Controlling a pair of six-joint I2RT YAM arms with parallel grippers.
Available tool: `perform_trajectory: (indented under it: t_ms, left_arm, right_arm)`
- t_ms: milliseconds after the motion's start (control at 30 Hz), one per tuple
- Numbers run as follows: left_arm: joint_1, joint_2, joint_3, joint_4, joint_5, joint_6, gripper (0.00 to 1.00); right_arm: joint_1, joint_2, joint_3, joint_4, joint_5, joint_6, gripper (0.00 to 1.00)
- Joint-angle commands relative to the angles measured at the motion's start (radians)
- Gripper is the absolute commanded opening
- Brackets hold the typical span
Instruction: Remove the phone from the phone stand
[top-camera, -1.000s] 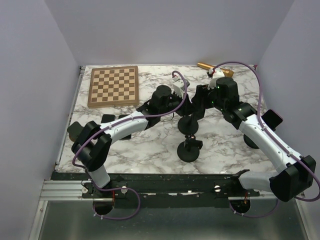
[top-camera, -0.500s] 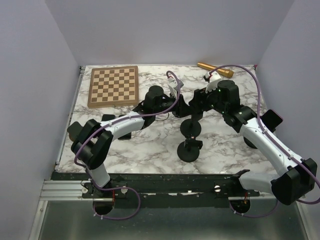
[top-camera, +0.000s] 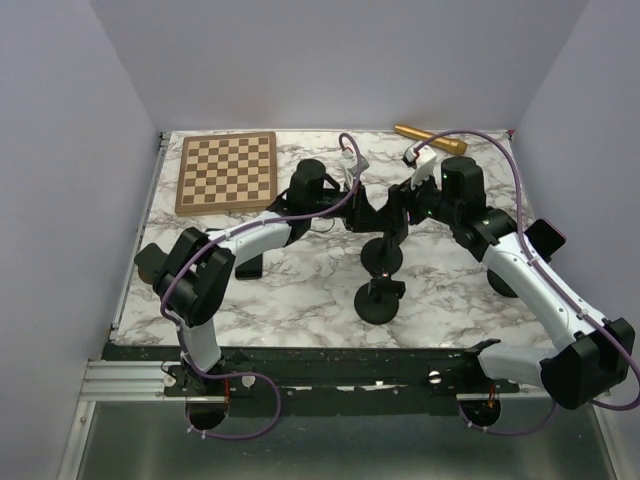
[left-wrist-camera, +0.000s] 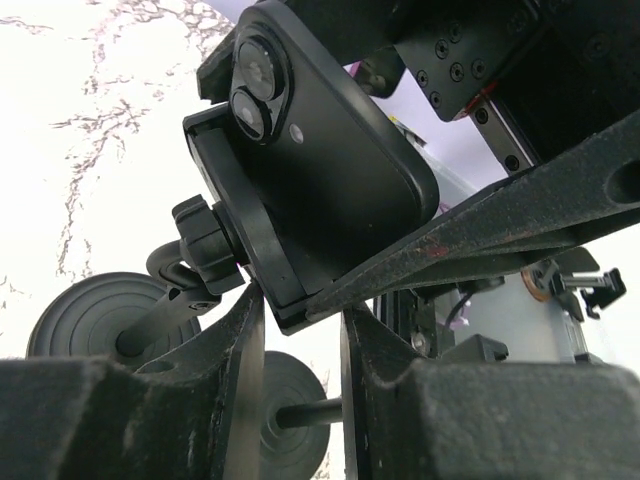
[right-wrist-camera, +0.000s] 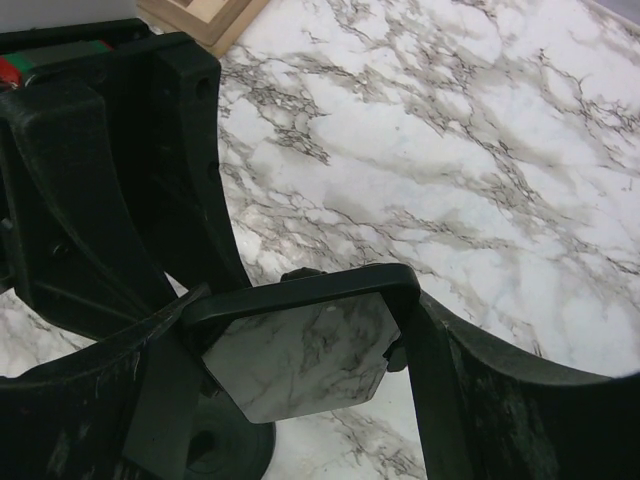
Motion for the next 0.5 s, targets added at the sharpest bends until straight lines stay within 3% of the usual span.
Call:
perform_trajectory:
  t_ms: [0, 133, 467]
  left_arm:
    - [0.004, 0.039, 0.077, -0.033, 0.015, 0.056, 0.0]
    - [0.002, 0.023, 0.067, -0.013, -0.012, 0.061, 0.0]
    - [-0.009, -0.032, 0.032, -0.038, -0.133, 0.056, 0.0]
  right_arm:
    - [0.049, -0.017, 0.039, -0.045, -0.377, 0.041, 0.0]
    - [0.049, -0.048, 0.026, -0.023, -0.376, 0.075, 0.01]
    - [0.05, -0.16, 0.023, 0.027, -0.178, 0.241, 0.01]
